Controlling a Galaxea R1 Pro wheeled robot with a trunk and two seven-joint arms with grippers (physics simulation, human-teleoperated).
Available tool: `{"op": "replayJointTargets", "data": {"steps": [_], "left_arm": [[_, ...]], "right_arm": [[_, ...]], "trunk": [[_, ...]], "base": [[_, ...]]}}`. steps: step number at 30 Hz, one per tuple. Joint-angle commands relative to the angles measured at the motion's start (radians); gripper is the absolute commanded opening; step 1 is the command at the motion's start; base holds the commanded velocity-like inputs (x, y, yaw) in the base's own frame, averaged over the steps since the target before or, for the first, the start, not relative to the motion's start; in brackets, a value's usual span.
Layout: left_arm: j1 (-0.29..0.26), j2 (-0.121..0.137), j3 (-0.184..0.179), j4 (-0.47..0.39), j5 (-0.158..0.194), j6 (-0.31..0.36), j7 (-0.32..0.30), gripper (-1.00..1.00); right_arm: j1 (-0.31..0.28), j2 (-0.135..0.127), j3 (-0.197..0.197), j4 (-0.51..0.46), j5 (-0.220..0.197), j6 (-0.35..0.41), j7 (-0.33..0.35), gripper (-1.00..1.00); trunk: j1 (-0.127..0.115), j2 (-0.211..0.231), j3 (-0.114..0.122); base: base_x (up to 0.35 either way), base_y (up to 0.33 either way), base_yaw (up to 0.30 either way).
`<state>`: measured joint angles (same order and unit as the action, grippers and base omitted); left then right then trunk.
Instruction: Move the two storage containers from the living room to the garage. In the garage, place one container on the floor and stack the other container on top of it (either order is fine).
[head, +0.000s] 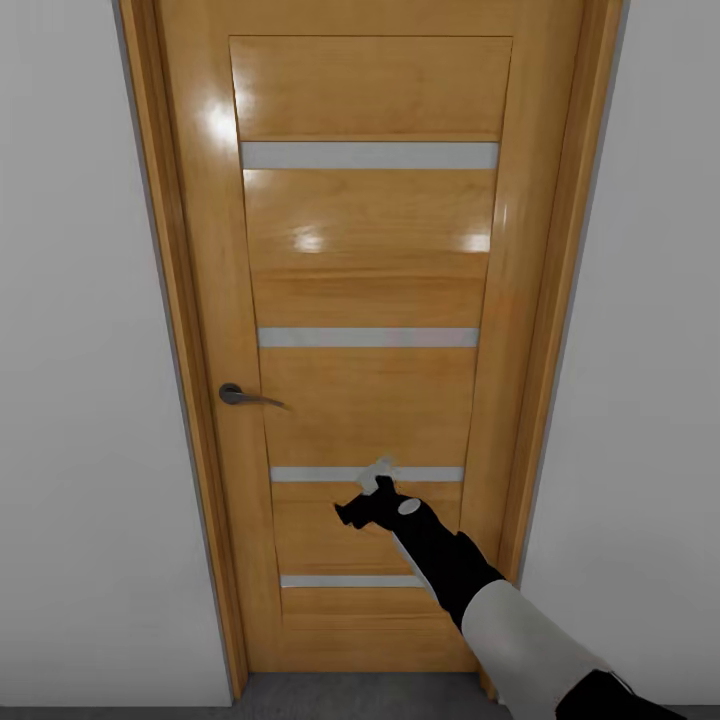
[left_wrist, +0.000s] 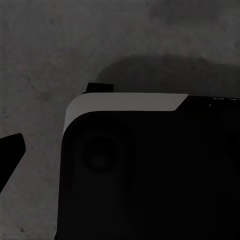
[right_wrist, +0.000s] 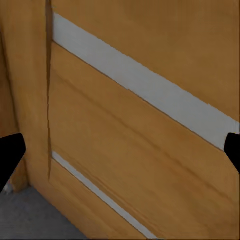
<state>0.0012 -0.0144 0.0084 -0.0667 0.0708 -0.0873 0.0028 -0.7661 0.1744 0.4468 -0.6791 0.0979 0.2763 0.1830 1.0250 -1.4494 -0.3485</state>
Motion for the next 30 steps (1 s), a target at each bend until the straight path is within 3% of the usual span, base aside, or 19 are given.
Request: {"op": "replayJointTargets", "data": {"steps": [1, 7, 14, 30], "left_arm": [[0.0, 0.0, 0.0, -0.001, 0.007, -0.002, 0.0, 1.0], [0.0, 0.0, -0.001, -0.001, 0.007, -0.002, 0.0, 1.0], [0.0, 0.0, -0.001, 0.0, 0.008, -0.001, -0.002, 1.0], [0.0, 0.001, -0.001, -0.001, 0.007, -0.001, -0.003, 1.0]], "right_arm": [[-0.001, 0.0, 0.006, -0.011, 0.011, 0.0, 0.017, 1.0], [-0.001, 0.0, 0.016, -0.045, -0.011, 0.005, 0.029, 1.0], [-0.044, 0.0, 0.019, -0.07, -0.112, 0.089, 0.021, 1.0], [-0.046, 0.0, 0.02, -0.069, -0.122, 0.075, 0.022, 1.0]], "trunk": [[0.0, -0.001, -0.001], [0.0, -0.001, -0.001], [0.0, -0.001, -0.001], [0.0, -0.001, -0.001]], "base": [[0.0, 0.0, 0.0], [0.0, 0.0, 0.0], [0.085, 0.0, 0.0], [0.313, 0.0, 0.0]]}}
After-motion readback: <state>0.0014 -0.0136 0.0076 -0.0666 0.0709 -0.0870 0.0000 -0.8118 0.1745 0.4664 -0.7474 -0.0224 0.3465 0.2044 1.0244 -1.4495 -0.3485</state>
